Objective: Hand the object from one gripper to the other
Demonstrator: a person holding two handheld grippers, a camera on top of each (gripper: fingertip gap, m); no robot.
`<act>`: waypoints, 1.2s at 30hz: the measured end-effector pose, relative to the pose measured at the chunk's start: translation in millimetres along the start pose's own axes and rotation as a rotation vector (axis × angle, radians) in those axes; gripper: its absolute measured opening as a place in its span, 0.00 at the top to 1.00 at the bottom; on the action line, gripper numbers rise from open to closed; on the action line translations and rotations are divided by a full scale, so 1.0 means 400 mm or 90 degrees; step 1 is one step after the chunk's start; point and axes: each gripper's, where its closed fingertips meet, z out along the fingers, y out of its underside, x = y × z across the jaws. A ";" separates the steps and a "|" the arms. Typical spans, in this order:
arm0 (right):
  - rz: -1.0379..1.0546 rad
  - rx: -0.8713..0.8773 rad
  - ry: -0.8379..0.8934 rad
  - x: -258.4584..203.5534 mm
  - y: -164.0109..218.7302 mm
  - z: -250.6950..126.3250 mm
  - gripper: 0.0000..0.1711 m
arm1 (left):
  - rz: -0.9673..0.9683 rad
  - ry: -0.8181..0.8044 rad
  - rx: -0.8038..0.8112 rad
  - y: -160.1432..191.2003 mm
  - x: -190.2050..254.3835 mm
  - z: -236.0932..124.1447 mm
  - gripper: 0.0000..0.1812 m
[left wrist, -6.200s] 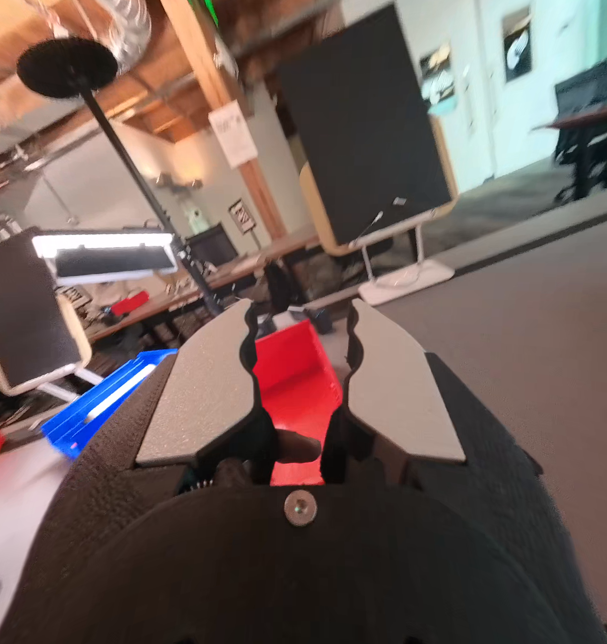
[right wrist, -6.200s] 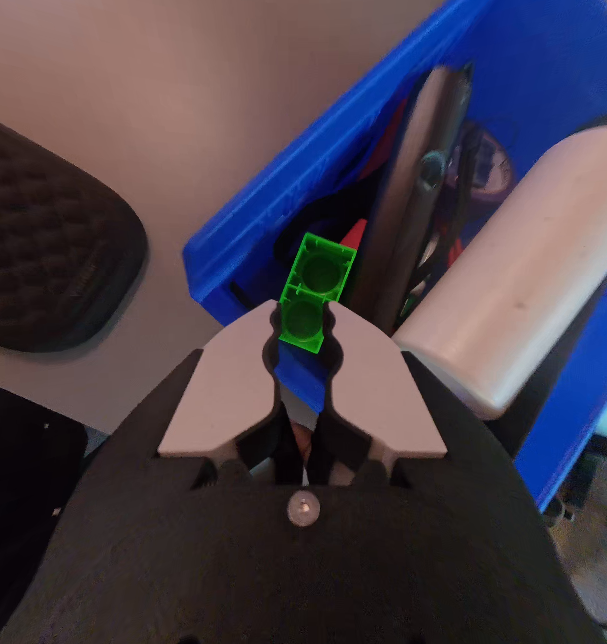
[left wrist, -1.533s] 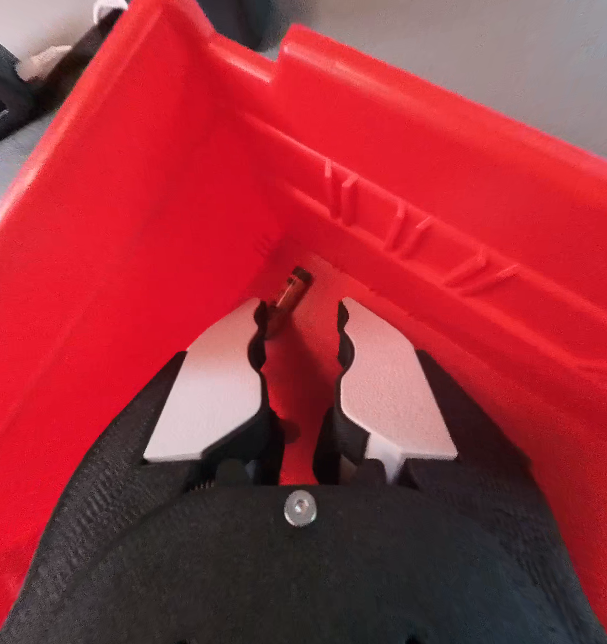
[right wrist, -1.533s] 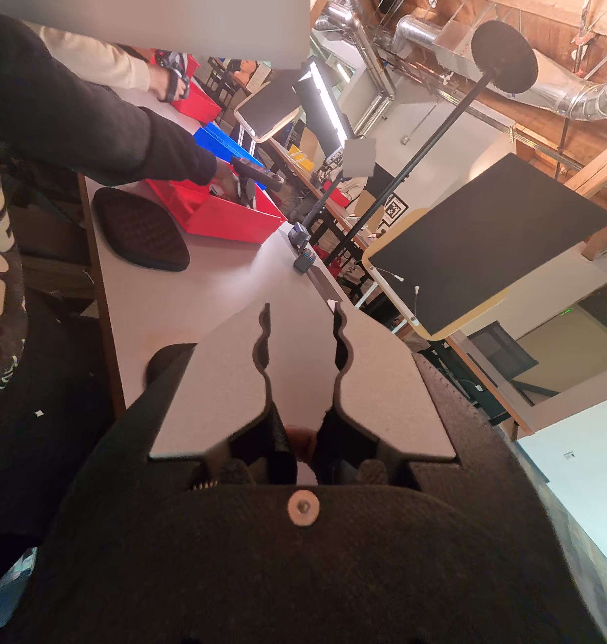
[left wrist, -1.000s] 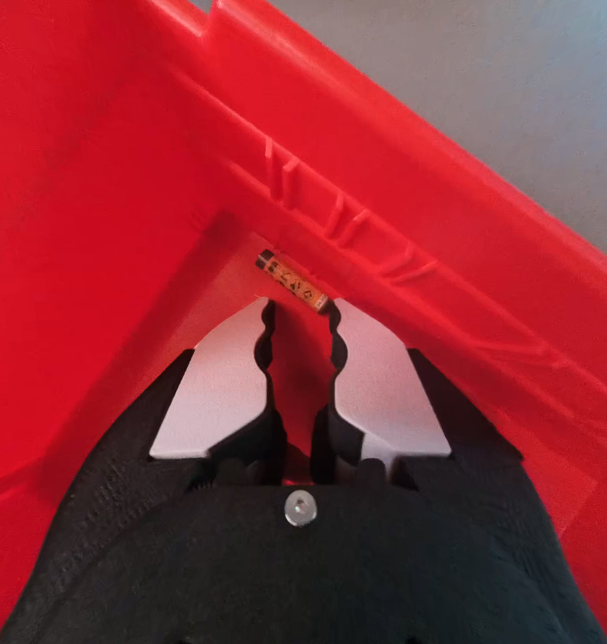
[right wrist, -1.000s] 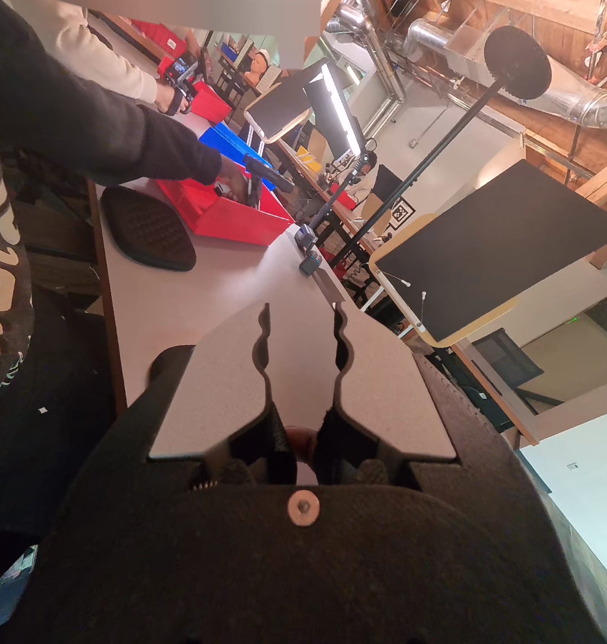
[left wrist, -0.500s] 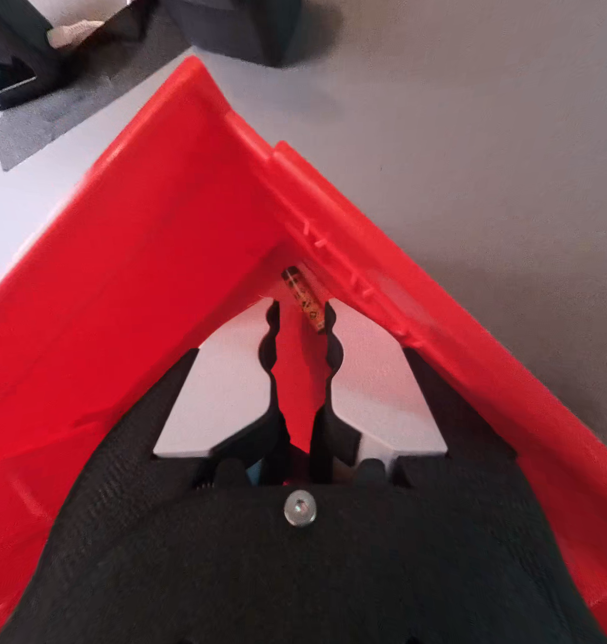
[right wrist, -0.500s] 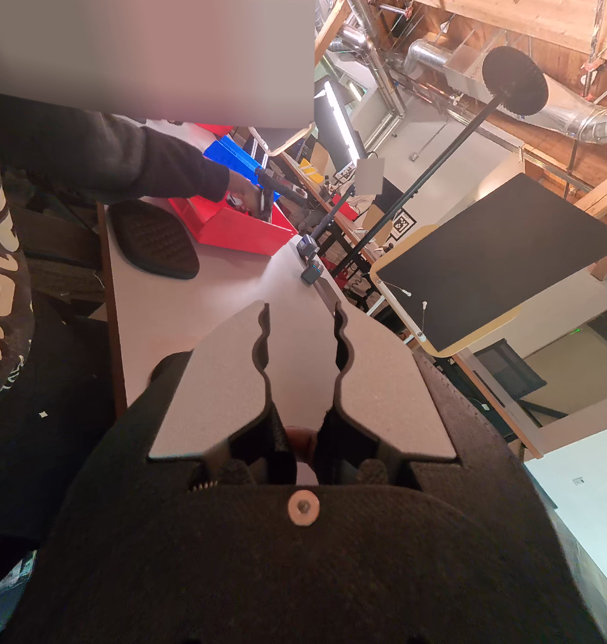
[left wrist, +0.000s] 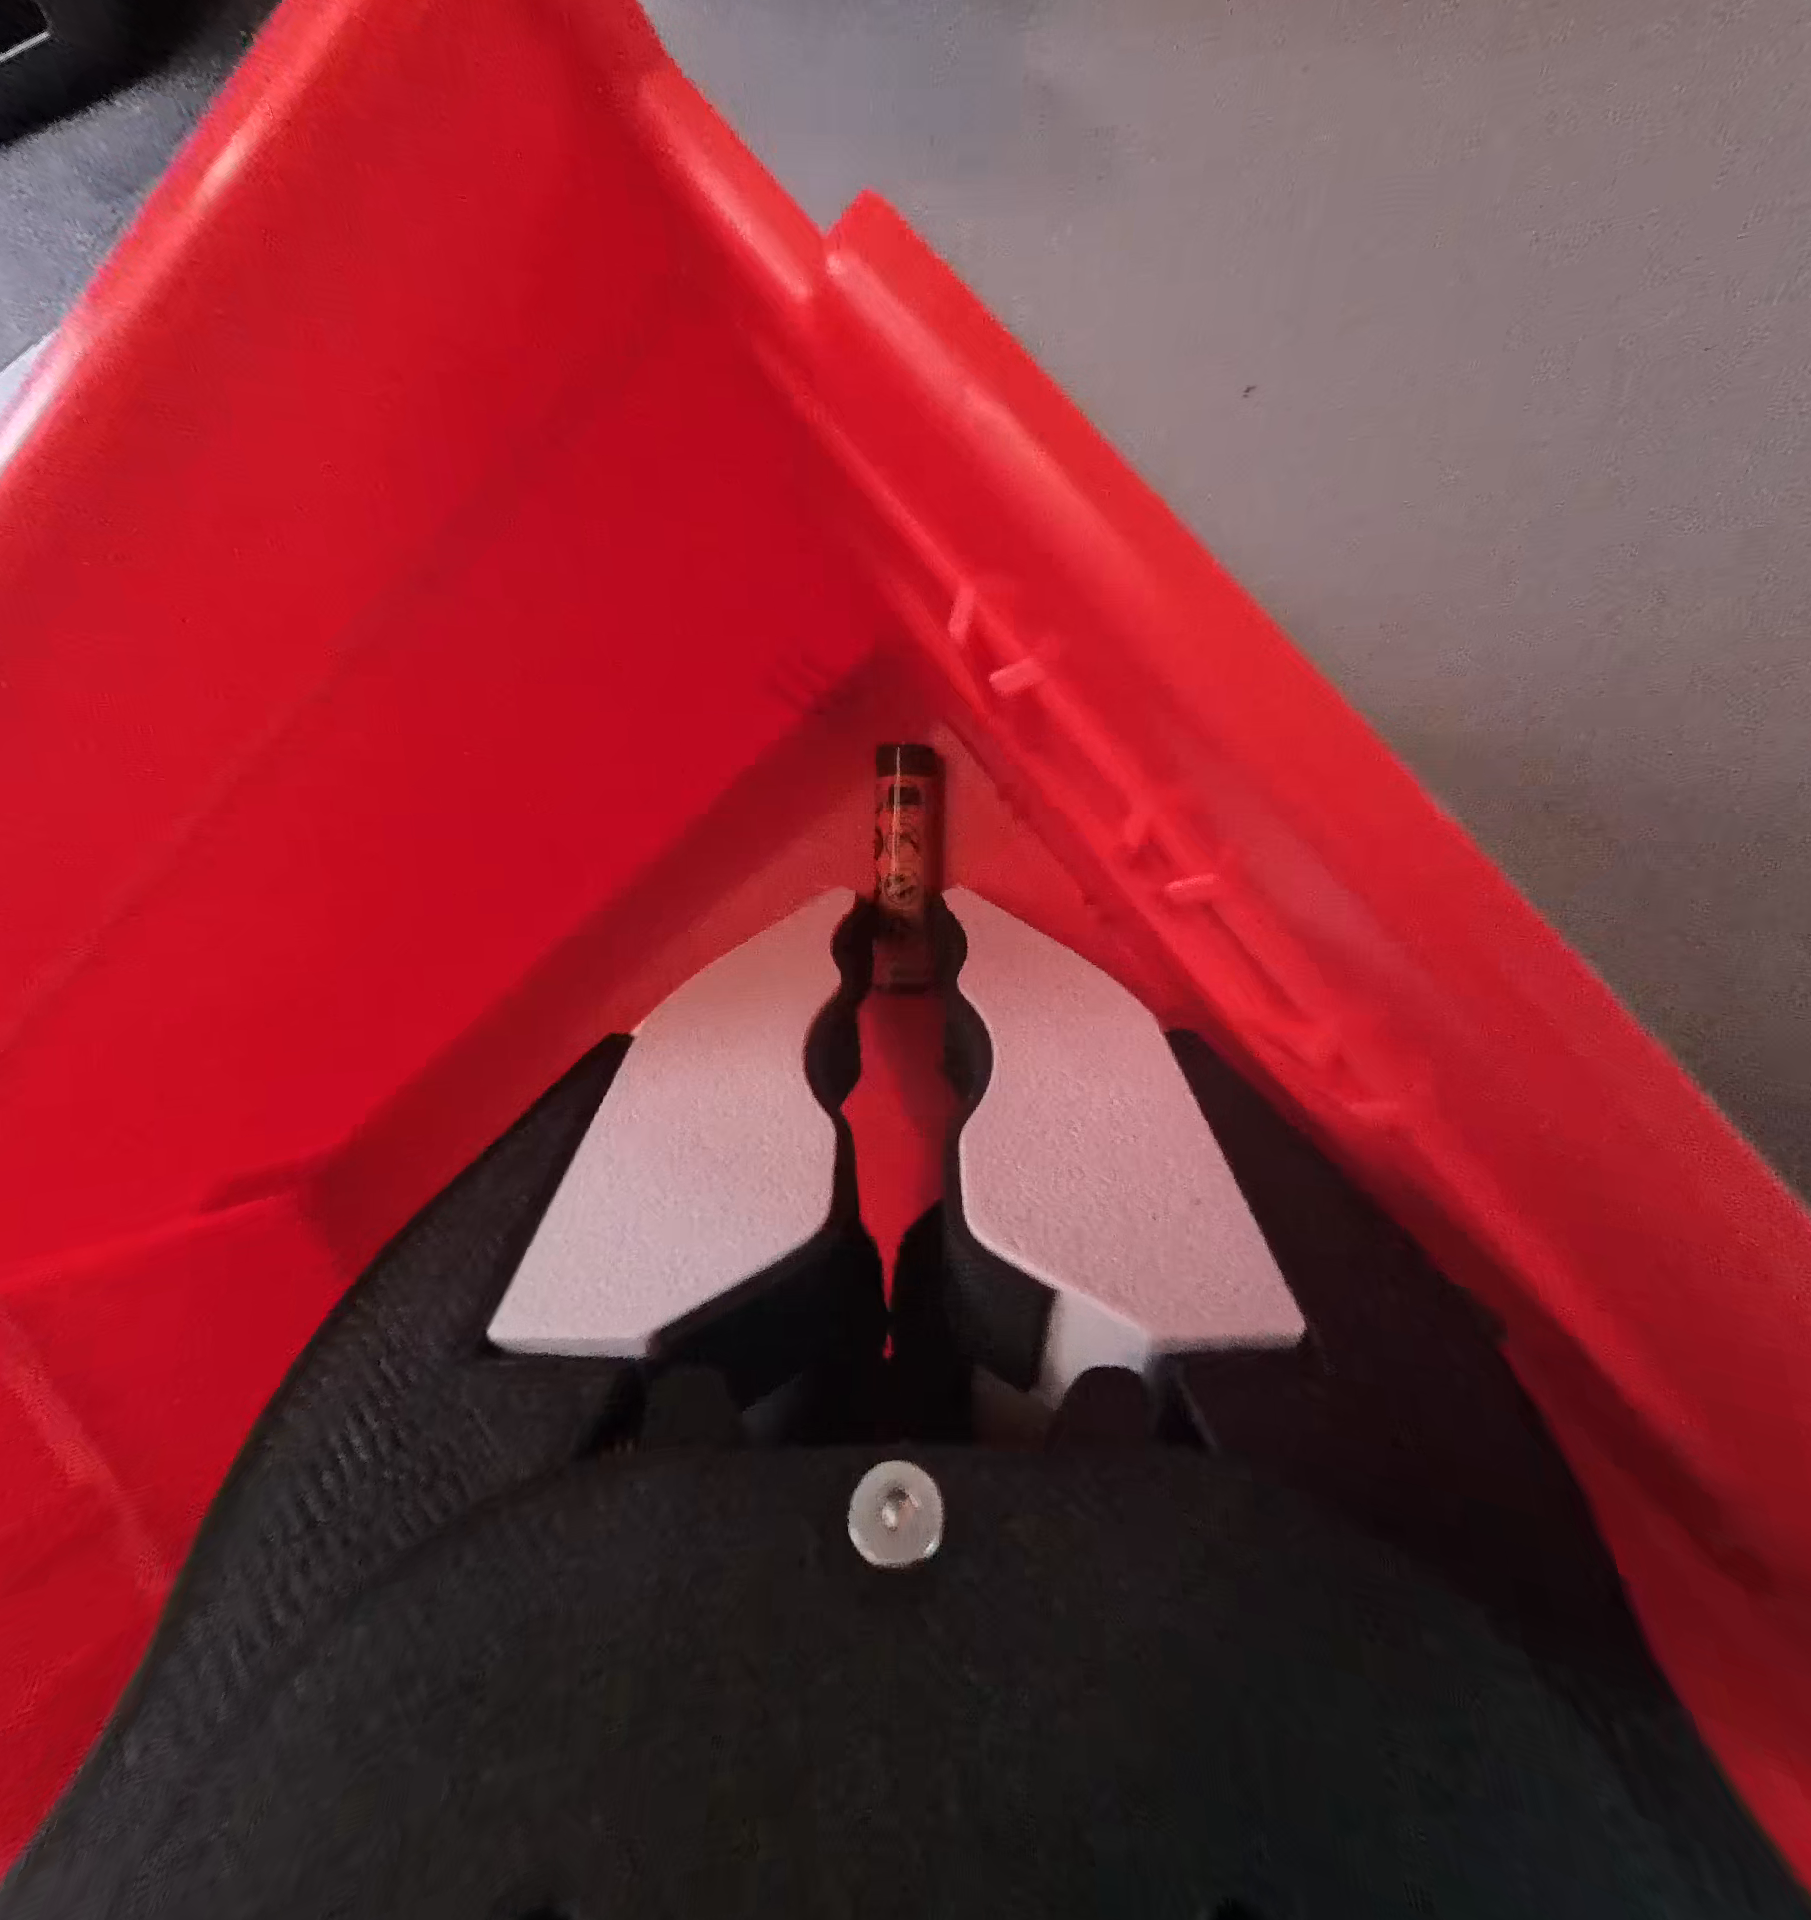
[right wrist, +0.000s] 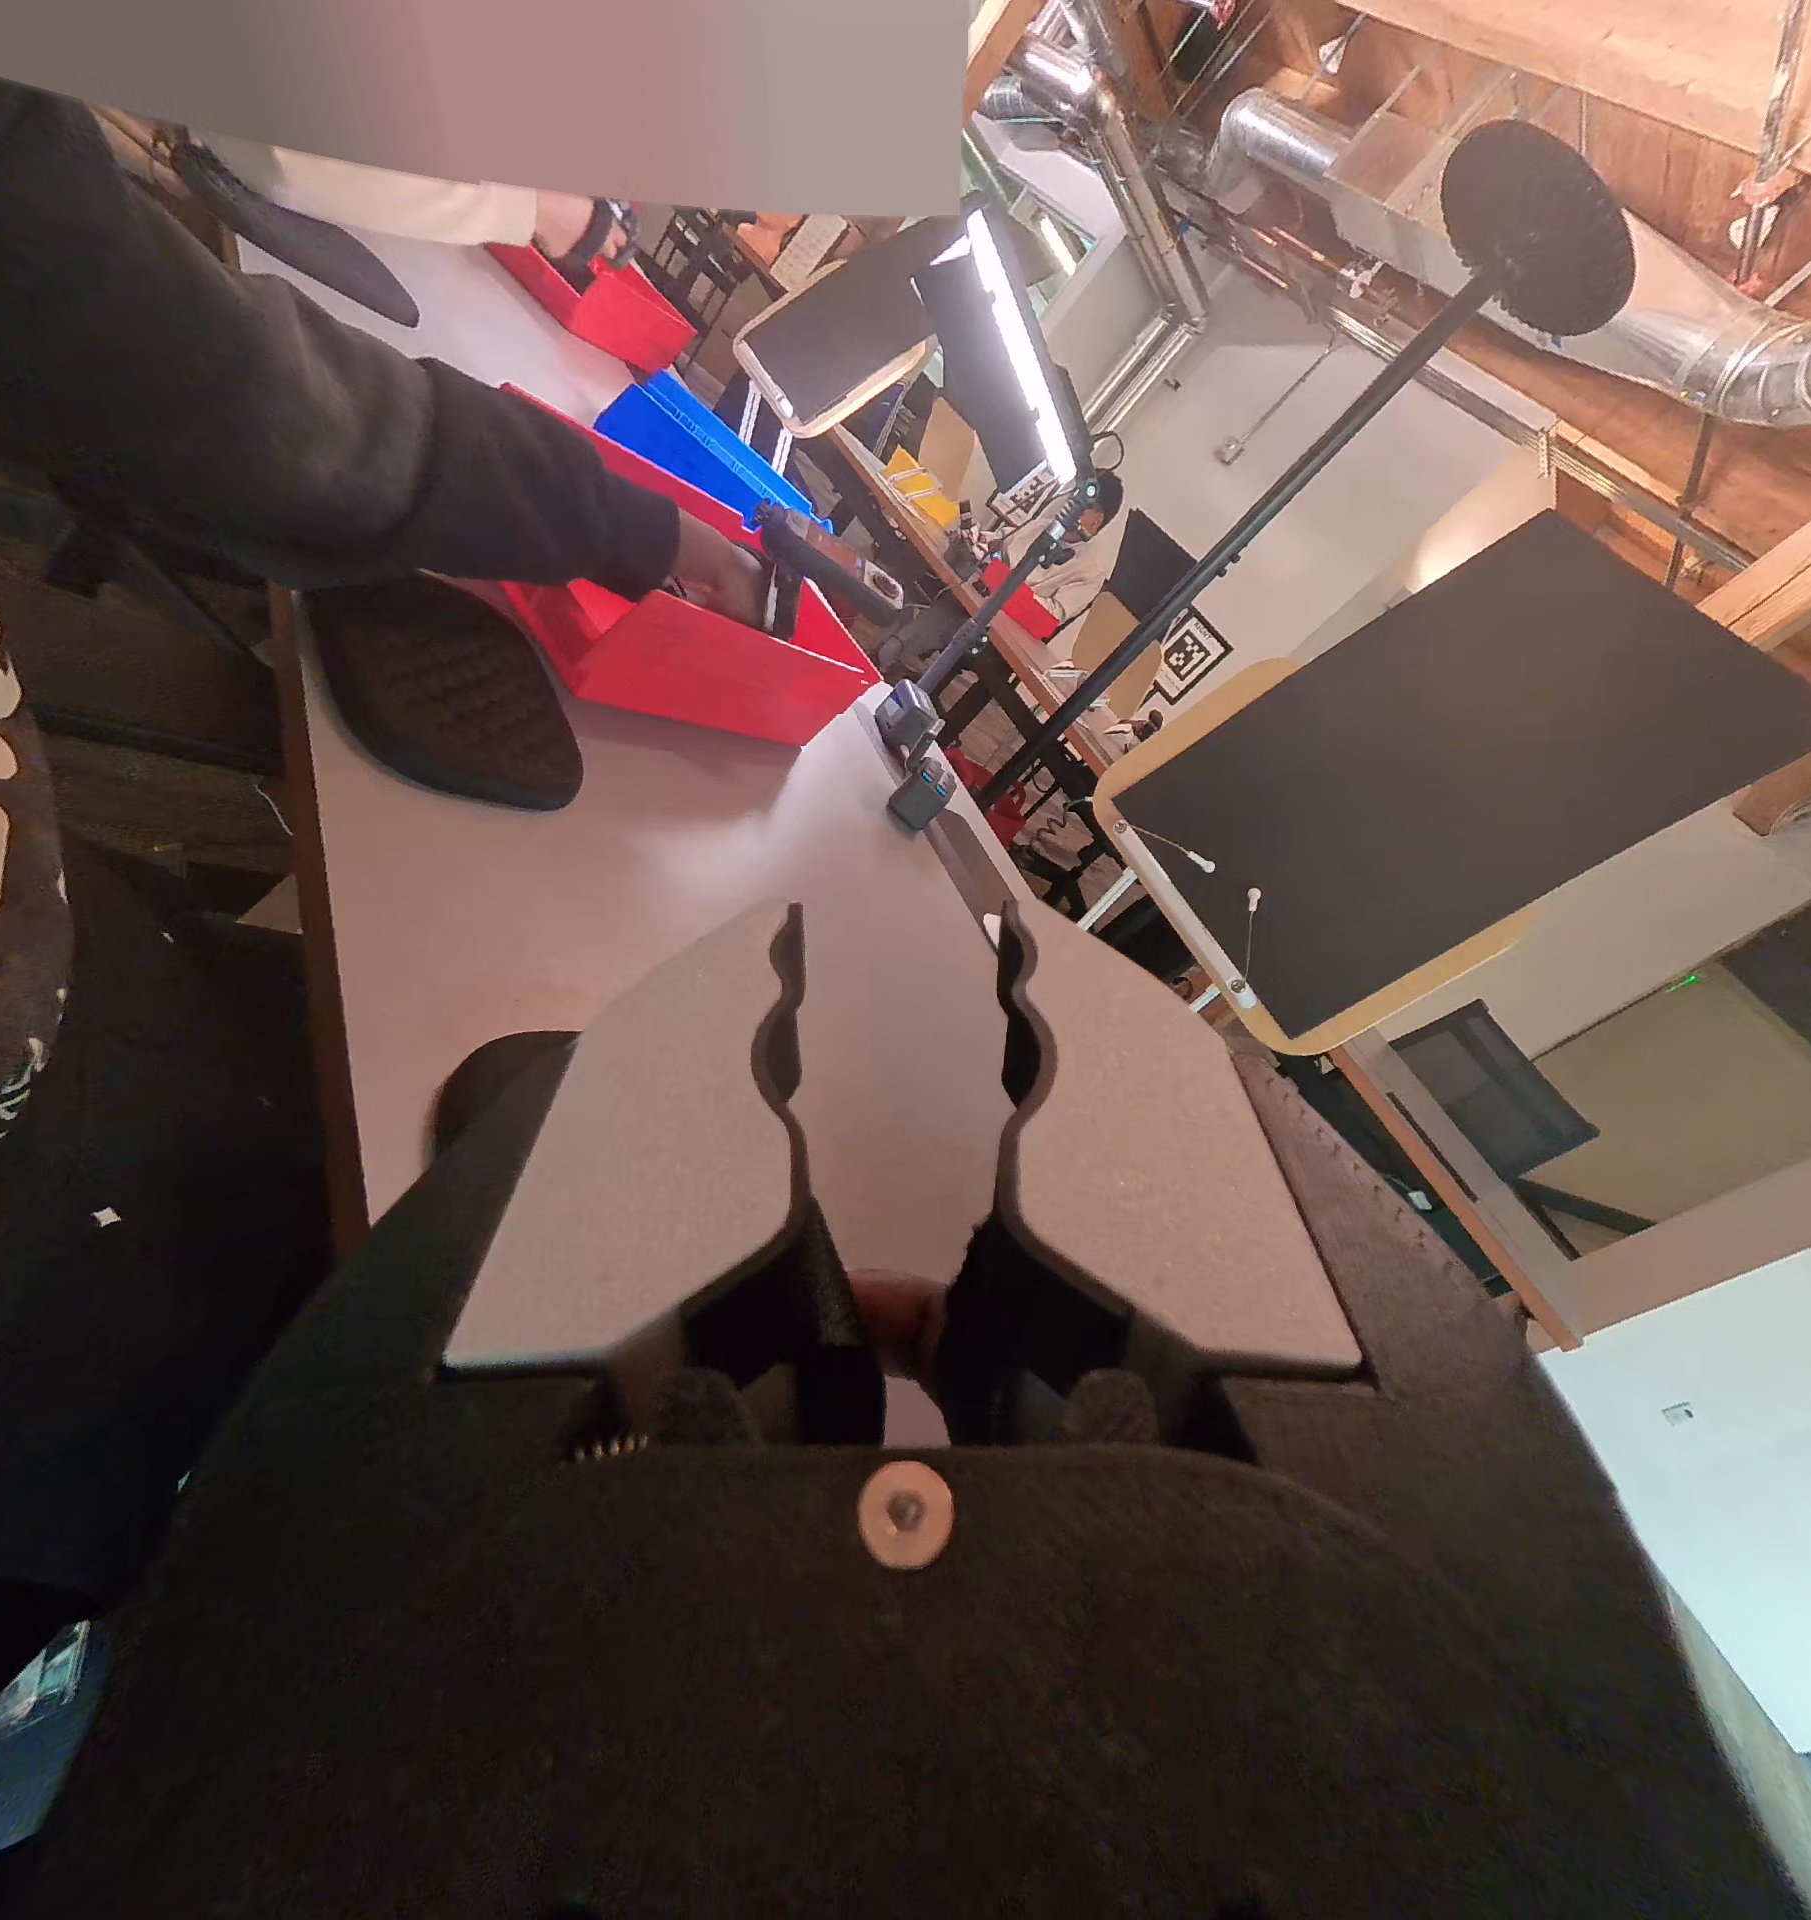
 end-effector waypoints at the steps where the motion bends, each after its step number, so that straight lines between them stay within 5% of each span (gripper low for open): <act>1: -0.001 0.003 0.001 0.000 -0.003 -0.002 0.79 | -0.002 0.000 -0.002 0.004 0.001 -0.005 0.94; 5: 0.009 0.015 -0.004 0.001 -0.009 0.001 0.79 | -0.028 -0.005 0.096 -0.024 0.002 -0.084 0.94; 10: 0.042 0.018 -0.022 -0.008 -0.013 0.024 0.79 | -0.024 0.008 0.359 -0.100 0.074 -0.330 0.94; 16: 0.141 0.045 -0.044 -0.027 -0.046 0.067 0.82 | 0.102 0.031 0.654 -0.110 0.328 -0.680 0.94; 21: 0.248 0.050 -0.030 -0.031 -0.064 0.118 0.83 | 0.221 -0.013 0.804 -0.073 0.539 -0.867 0.94; 27: 0.351 0.105 -0.083 -0.077 -0.114 0.176 0.82 | 0.427 -0.198 0.855 -0.042 0.731 -0.982 0.95; 36: 0.470 0.141 -0.167 -0.112 -0.125 0.216 0.87 | 0.705 -0.302 0.838 -0.021 0.977 -0.935 0.94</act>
